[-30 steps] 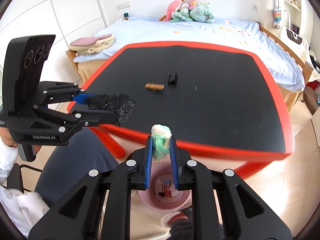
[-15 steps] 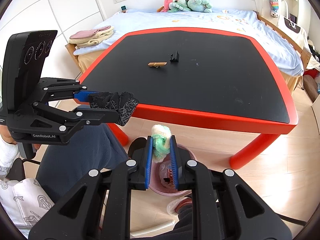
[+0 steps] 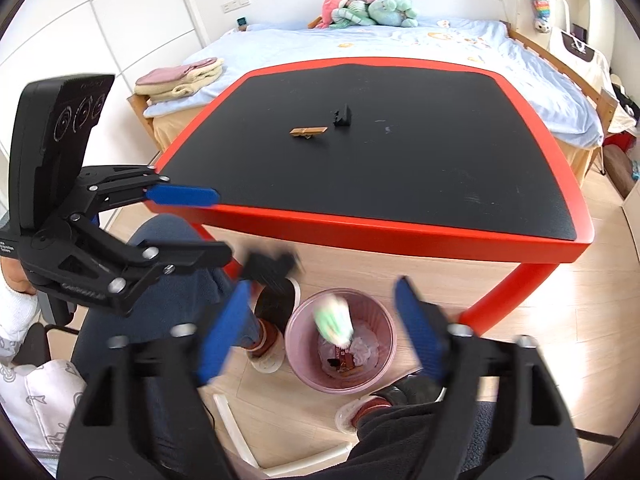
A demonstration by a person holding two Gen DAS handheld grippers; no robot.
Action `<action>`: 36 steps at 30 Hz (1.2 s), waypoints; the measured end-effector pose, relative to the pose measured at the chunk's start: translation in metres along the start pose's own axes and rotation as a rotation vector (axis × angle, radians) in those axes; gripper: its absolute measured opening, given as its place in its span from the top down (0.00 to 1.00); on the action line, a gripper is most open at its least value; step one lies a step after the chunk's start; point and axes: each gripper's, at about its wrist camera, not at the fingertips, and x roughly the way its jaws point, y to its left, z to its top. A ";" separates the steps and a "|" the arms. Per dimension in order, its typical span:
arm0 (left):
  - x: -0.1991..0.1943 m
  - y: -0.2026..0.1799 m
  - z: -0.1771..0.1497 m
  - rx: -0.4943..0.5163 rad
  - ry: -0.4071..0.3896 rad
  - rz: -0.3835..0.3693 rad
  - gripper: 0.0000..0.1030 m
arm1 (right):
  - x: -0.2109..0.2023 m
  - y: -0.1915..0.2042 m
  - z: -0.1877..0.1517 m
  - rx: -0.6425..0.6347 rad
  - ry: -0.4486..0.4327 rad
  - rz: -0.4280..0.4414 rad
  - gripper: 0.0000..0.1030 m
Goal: Collect trash
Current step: 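Open both tools to drop the sock and ball into the wastebasket, then move both open tools back over the clothespin and black clip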
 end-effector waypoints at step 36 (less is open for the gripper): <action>-0.021 0.060 0.024 -0.023 -0.062 0.067 0.07 | 0.009 -0.004 0.054 -0.033 -0.017 -0.030 0.03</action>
